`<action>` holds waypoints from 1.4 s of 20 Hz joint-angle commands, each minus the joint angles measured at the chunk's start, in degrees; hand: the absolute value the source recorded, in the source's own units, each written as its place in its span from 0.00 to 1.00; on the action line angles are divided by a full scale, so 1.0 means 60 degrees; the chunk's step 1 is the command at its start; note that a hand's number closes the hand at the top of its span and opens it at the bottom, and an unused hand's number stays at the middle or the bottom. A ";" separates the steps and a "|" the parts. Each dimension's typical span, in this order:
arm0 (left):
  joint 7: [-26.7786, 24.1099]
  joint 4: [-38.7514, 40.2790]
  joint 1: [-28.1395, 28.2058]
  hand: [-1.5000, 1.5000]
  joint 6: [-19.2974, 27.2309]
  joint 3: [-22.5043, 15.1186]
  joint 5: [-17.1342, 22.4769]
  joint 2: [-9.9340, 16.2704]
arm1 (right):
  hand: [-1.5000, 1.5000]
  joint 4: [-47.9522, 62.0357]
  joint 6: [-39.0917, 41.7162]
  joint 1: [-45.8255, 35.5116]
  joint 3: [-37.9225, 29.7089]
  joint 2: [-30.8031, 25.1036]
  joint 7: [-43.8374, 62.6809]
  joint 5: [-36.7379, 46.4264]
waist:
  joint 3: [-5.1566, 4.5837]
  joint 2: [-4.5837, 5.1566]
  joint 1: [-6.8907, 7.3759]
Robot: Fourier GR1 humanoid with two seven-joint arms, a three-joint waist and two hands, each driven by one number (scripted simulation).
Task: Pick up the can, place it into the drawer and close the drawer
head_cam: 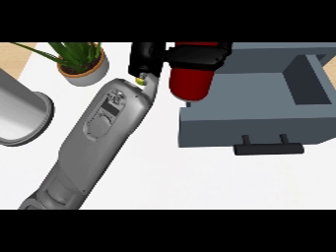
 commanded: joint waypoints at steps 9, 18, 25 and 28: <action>-0.0063 0.2956 -0.2869 1.00 0.0615 -0.0082 0.1135 -0.0001 | 0.00 0.0594 0.0204 0.0001 -0.0390 -0.0005 -0.0367 -0.0270 | 0.0004 0.0010 -0.0013; -0.0723 0.4987 -0.4229 1.00 0.1617 -0.1527 0.2684 -0.0001 | 0.00 0.0349 -0.0373 -0.0891 0.0433 0.0045 0.0351 0.0632 | 0.0009 0.0077 -0.0287; -0.1177 0.6171 -0.4795 1.00 0.1295 -0.1890 0.3324 -0.0001 | 0.00 0.0787 -0.0239 -0.1173 -0.0049 -0.0235 0.0215 0.0150 | 0.0017 0.0109 -0.0431; -0.1615 0.6612 -0.4676 1.00 0.1417 -0.2044 0.3639 -0.0001 | 0.00 0.0331 -0.0326 -0.1394 -0.0013 -0.0404 0.0714 0.0147 | 0.0018 0.0158 -0.0624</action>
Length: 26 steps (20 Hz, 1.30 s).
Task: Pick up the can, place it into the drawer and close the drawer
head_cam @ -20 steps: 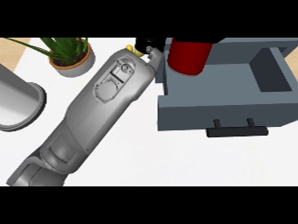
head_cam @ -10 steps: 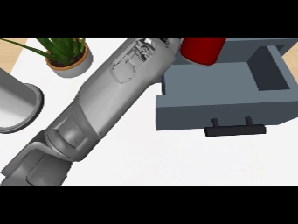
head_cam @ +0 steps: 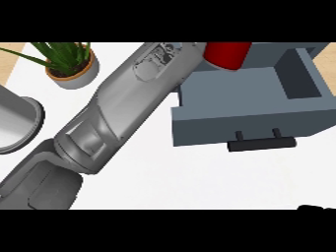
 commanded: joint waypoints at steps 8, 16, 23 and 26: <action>-0.0962 0.0780 0.0221 1.00 0.0615 -0.1304 0.0766 -0.0001 | 0.00 0.0084 0.0114 -0.0045 0.0063 -0.0074 -0.0147 0.0096 | 0.0007 0.0055 -0.0355; -0.1249 0.1433 -0.0050 1.00 0.0599 -0.1755 0.0922 -0.0001 | 0.00 0.0301 0.0082 -0.0369 0.0027 -0.0128 -0.0188 0.0037 | 0.0013 0.0142 -0.0503; -0.1611 0.1747 0.0445 0.00 0.1196 -0.2066 0.1162 -0.0001 | 0.00 0.0064 0.0028 -0.0388 0.0366 -0.0001 -0.0139 0.0291 | 0.0006 0.0183 -0.0631; -0.1664 0.1713 0.0441 0.00 0.1340 -0.2098 0.1353 -0.0001 | 0.00 -0.0086 -0.0002 -0.0418 0.0354 -0.0077 0.0063 0.0312 | 0.0001 0.0172 -0.0597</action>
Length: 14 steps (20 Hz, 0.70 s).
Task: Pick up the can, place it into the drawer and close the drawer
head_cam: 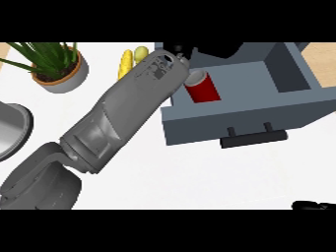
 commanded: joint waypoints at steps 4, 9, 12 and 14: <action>-0.0071 -0.0571 0.0545 0.00 0.0827 -0.0675 0.0387 -0.0001 | 0.00 0.0095 -0.0051 -0.0392 0.0127 -0.0050 0.0096 0.0059 | 0.0004 -0.0003 -0.0098; -0.0492 0.0115 0.0245 0.00 0.0691 -0.0202 0.0658 -0.0001 | 0.00 -0.0347 -0.0087 -0.0145 -0.0037 -0.0116 -0.0109 0.0214 | -0.0005 0.0015 -0.0004; -0.0266 -0.0093 0.0221 0.00 0.0987 -0.0277 0.0928 -0.0001 | 0.00 -0.0567 -0.0068 -0.0506 0.0154 -0.0537 -0.0165 0.1025 | -0.0009 0.0049 -0.0140; -0.0160 -0.0493 0.0266 0.00 0.1263 -0.0333 0.1162 -0.0002 | 0.00 -0.0722 0.0046 -0.0458 0.0412 -0.0720 -0.0448 0.1647 | -0.0009 0.0006 -0.0121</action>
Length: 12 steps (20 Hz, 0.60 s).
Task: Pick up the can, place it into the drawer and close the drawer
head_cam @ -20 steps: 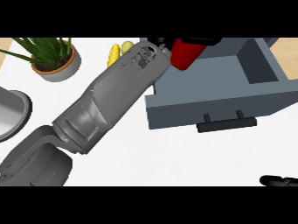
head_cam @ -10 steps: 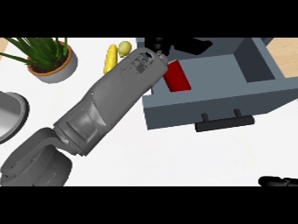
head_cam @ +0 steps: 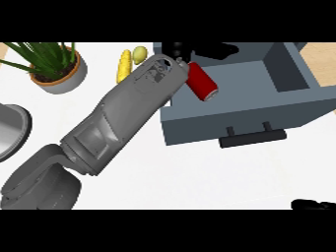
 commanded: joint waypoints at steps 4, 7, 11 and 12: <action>-0.0509 -0.0267 0.0274 0.00 -0.0033 0.0122 0.0573 -0.0001 | 0.00 -0.0329 0.0181 0.0098 0.0317 -0.0565 -0.0731 0.1469 | -0.0008 -0.0029 0.0207; -0.0423 -0.0810 0.0213 0.00 0.0407 -0.0044 0.0878 -0.0001 | 0.00 -0.0505 0.0238 -0.0066 0.0533 -0.0838 -0.1023 0.2049 | -0.0006 -0.0078 0.0196; -0.0194 -0.0964 -0.0201 0.00 0.0674 -0.0149 0.1168 -0.0001 | 0.00 -0.0142 -0.0113 -0.0755 0.1076 -0.0993 -0.0856 0.3400 | -0.0009 -0.0100 0.0429; -0.0712 -0.0437 -0.0176 0.00 0.0074 0.0364 0.1073 -0.0001 | 0.00 -0.0199 -0.0253 -0.0410 0.1182 -0.1025 -0.1120 0.4023 | -0.0018 -0.0116 0.0696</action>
